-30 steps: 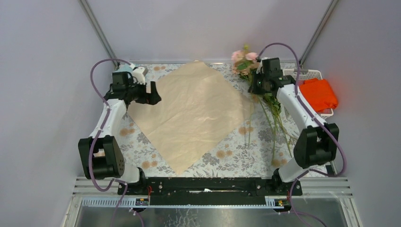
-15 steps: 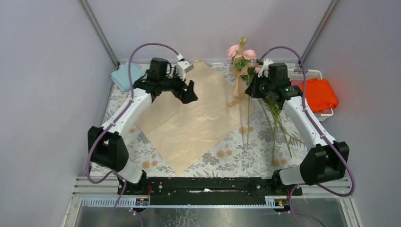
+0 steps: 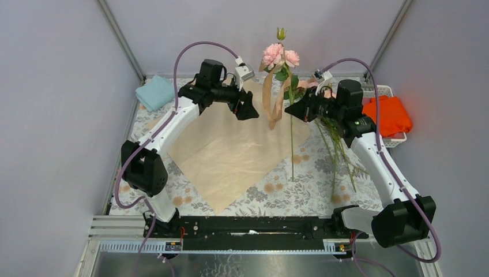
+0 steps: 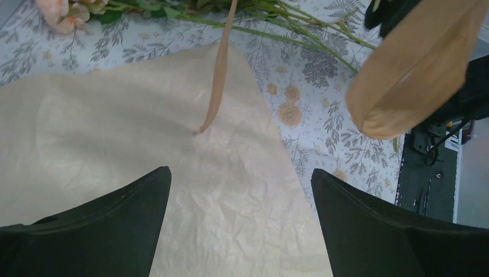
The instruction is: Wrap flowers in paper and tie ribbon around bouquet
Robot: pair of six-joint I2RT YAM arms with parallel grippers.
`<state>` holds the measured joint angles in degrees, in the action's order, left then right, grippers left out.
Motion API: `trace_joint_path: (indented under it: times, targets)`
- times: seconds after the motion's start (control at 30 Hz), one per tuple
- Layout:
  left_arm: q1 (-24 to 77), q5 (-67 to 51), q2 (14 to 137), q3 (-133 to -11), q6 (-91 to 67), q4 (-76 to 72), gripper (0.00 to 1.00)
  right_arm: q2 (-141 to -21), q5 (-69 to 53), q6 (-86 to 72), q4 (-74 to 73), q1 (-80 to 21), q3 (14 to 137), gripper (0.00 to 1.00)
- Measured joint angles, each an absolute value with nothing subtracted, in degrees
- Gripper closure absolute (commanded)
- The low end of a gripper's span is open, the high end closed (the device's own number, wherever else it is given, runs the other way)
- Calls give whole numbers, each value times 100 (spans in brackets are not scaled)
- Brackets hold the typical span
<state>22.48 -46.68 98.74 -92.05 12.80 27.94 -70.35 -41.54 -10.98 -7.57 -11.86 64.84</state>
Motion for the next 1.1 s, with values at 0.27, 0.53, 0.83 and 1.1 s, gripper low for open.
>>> trace_joint_path:
  times: [0.27,0.53,0.83,1.1]
  targets:
    - [2543,-4904,10274,-9970,1214,2788,1,-7035,-4370,-1194,-674,-1186,6296,100]
    - [2615,-5621,10680,-10543,880,2759,1,-7035,-4425,-1229,-528,-1186,6270,100]
    - [2757,-5251,10731,-10676,176,2456,100,-7035,-4379,-1278,-454,-1186,6206,100]
    - [2762,-5127,10543,-10914,86,2956,100,-7365,-3061,-1201,-867,-1188,6213,100]
